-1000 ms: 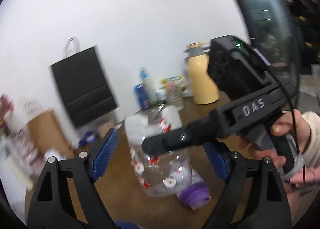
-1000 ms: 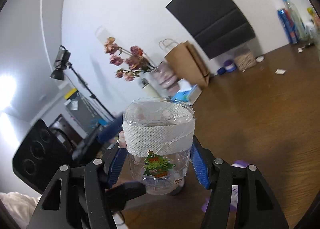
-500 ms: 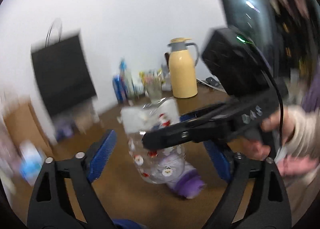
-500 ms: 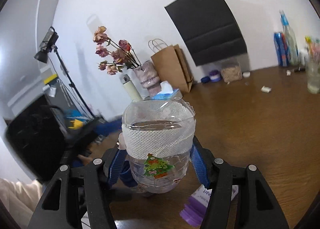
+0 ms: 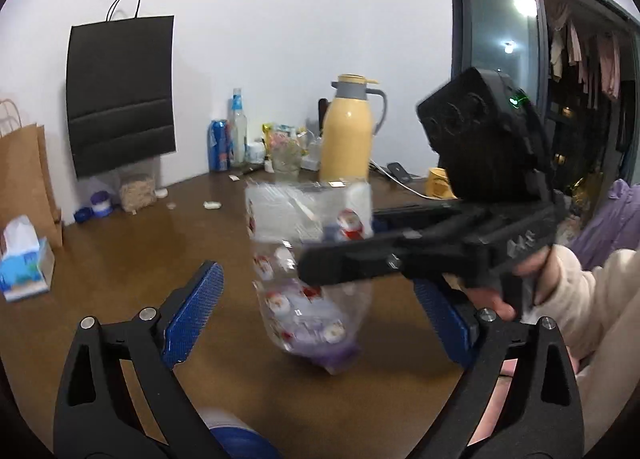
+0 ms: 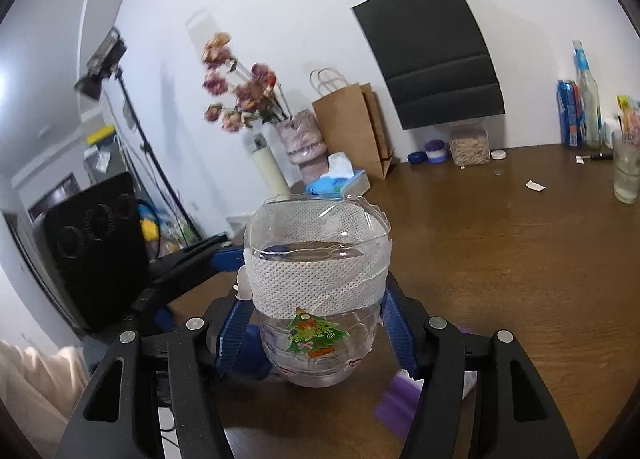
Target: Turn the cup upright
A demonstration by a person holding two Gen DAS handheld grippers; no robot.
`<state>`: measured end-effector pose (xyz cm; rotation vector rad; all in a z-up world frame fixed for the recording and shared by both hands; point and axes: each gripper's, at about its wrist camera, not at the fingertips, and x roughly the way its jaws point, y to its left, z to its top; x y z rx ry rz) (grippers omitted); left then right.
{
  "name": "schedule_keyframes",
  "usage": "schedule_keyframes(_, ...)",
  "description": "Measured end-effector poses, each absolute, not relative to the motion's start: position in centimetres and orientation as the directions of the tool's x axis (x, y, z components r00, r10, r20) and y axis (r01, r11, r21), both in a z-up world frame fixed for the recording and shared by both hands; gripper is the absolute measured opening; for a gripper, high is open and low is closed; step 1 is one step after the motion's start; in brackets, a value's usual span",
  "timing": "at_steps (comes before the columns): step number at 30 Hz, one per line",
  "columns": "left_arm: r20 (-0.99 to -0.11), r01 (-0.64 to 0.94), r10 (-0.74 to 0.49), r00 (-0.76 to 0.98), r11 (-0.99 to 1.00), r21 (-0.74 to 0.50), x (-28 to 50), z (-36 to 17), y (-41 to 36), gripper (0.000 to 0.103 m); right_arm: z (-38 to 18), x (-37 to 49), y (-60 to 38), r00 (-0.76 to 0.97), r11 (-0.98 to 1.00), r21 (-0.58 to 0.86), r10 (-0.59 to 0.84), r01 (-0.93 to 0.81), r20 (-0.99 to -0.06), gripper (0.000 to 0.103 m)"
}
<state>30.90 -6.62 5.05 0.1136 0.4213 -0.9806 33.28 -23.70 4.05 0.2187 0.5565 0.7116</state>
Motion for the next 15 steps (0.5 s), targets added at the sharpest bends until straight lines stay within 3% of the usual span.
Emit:
schedule_keyframes(6, -0.566, 0.736, -0.620, 0.544, 0.676, -0.032, 34.5, -0.6, -7.7, 0.096, 1.5, 32.8, -22.7, 0.659, 0.828, 0.272, 0.556, -0.490, -0.506, 0.066)
schedule_keyframes(11, -0.524, 0.730, -0.623, 0.581, 0.683, -0.004, 32.7, -0.2, -7.3, 0.096, 0.5, 32.9, -23.2, 0.645, 0.823, 0.301, 0.566, -0.483, -0.513, 0.066)
schedule_keyframes(15, -0.543, 0.679, -0.603, 0.584, 0.730, -0.080, 31.2, -0.8, -5.9, 0.097, -0.8, 32.6, -21.3, 0.623, 0.825, 0.237, 0.548, -0.513, -0.559, 0.066)
